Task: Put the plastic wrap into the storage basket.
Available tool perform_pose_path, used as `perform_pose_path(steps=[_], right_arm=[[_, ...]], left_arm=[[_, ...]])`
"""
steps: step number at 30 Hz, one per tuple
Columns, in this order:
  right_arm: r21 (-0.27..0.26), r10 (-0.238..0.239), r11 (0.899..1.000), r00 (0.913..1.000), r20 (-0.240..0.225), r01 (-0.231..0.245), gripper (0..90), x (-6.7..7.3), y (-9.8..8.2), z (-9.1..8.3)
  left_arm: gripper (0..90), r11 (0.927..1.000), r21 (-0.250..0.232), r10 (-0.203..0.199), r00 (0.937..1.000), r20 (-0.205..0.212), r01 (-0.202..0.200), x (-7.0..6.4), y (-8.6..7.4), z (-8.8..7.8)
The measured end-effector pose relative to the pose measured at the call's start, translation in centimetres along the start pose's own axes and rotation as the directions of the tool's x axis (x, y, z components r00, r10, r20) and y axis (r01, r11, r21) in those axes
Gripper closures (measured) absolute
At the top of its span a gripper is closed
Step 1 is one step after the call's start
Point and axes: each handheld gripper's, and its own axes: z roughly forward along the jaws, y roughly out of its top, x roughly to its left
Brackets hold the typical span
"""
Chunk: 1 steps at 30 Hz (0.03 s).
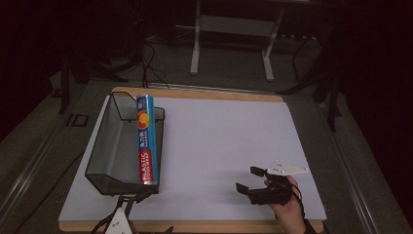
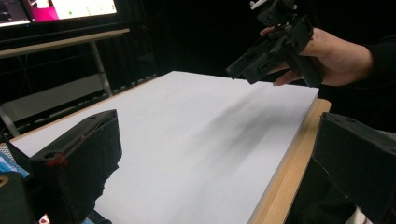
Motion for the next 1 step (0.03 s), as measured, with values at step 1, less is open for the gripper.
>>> perform_pose_path(steps=[1], right_arm=[[0.000,0.000,1.000,1.0000,0.000,0.000,13.5,0.00,0.00,0.00]], left_arm=[[2.0,1.0000,0.000,0.000,1.0000,0.000,0.000,0.00,0.00,0.00]])
